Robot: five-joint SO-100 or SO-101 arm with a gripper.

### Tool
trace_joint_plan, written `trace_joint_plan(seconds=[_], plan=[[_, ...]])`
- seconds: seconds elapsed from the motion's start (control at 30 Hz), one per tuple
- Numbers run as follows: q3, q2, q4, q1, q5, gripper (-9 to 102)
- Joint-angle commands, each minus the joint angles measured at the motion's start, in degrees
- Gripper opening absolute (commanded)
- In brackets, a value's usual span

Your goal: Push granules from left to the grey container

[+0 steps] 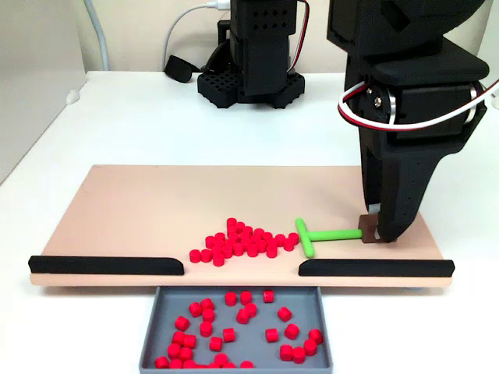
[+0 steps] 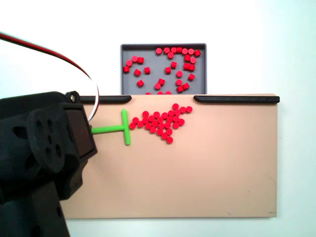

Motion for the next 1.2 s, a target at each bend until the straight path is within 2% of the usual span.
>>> trace_joint_plan(seconds=[0.0, 1.17], plan=[[-1.8, 0.4, -0.3, 0.9, -2.0, 0], [-1.7, -0.4, -0.3, 5.5, -15.2, 0]])
